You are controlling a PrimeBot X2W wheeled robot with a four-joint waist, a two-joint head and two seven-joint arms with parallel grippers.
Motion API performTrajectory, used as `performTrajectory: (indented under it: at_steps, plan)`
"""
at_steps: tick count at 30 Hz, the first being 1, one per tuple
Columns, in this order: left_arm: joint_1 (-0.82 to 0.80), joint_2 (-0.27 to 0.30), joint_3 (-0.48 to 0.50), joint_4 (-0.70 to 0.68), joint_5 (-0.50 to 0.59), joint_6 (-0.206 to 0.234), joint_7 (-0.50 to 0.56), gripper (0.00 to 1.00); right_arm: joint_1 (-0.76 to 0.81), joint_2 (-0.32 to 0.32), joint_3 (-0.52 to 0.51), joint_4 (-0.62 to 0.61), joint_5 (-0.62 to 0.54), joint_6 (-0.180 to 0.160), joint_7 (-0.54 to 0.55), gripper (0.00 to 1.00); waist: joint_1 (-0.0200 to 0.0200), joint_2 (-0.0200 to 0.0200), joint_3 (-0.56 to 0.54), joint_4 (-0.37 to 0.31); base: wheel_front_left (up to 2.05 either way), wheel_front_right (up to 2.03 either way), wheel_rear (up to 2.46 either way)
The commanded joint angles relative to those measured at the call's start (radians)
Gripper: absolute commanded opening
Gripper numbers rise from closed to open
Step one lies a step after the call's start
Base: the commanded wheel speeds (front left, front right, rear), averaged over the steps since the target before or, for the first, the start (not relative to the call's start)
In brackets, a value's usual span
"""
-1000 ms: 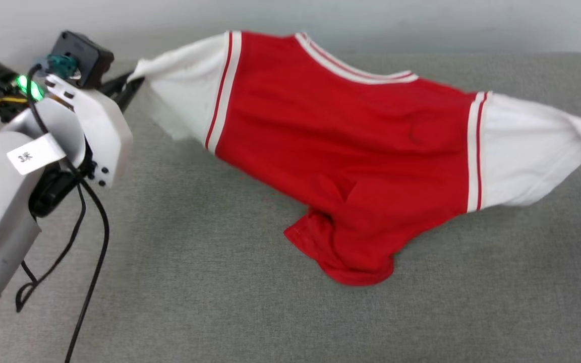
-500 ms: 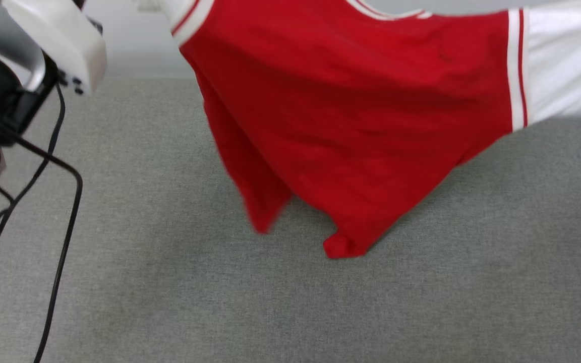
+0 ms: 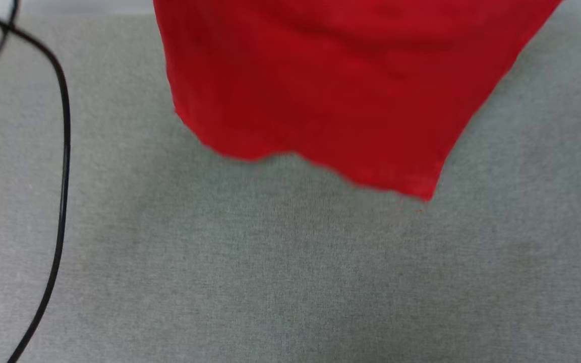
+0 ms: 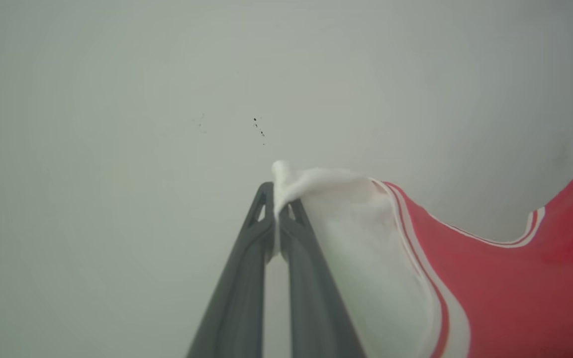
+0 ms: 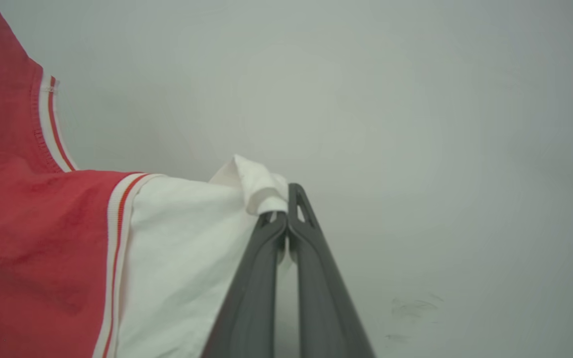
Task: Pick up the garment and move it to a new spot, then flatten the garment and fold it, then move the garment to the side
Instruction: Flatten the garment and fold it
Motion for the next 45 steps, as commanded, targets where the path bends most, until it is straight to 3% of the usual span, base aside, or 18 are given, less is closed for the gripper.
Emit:
performTrajectory:
  at_steps: [1, 12, 21, 31, 38, 45]
  plan:
    - [-0.046, -0.018, 0.006, 0.023, 0.008, -0.003, -0.009, 0.00, -0.067, 0.006, 0.014, 0.026, -0.011, -0.002, -0.005, 0.00, -0.0001, 0.0000, 0.081, 0.005, 0.00, 0.00, 0.00]
    - [-0.357, -0.110, 0.029, 0.261, 0.062, -0.022, -0.110, 0.00, -0.565, 0.048, 0.162, 0.337, -0.088, -0.002, -0.088, 0.00, -0.0001, 0.0000, 0.233, -0.002, 0.00, 0.00, 0.00]
    - [-0.394, -0.141, 0.021, 0.397, 0.058, -0.047, -0.177, 0.00, -0.726, 0.103, 0.287, 0.552, -0.061, -0.002, -0.198, 0.00, -0.0001, 0.0000, 0.279, -0.006, 0.00, 0.00, 0.00]
    - [-0.216, -0.141, 0.008, 0.463, 0.012, -0.072, -0.274, 0.00, -0.583, 0.102, 0.424, 0.629, 0.072, -0.002, -0.334, 0.00, -0.0001, 0.0000, 0.242, -0.021, 0.00, 0.00, 0.00]
    - [0.052, -0.110, 0.015, 0.399, -0.039, -0.037, -0.323, 0.00, -0.351, 0.069, 0.492, 0.582, 0.176, -0.002, -0.412, 0.00, -0.0001, 0.0000, 0.160, -0.031, 0.00, 0.00, 0.00]
    - [0.395, -0.062, 0.020, 0.234, -0.097, 0.049, -0.337, 0.00, -0.090, 0.032, 0.545, 0.502, 0.241, -0.002, -0.456, 0.00, -0.0001, 0.0000, 0.059, -0.039, 0.00, 0.00, 0.00]
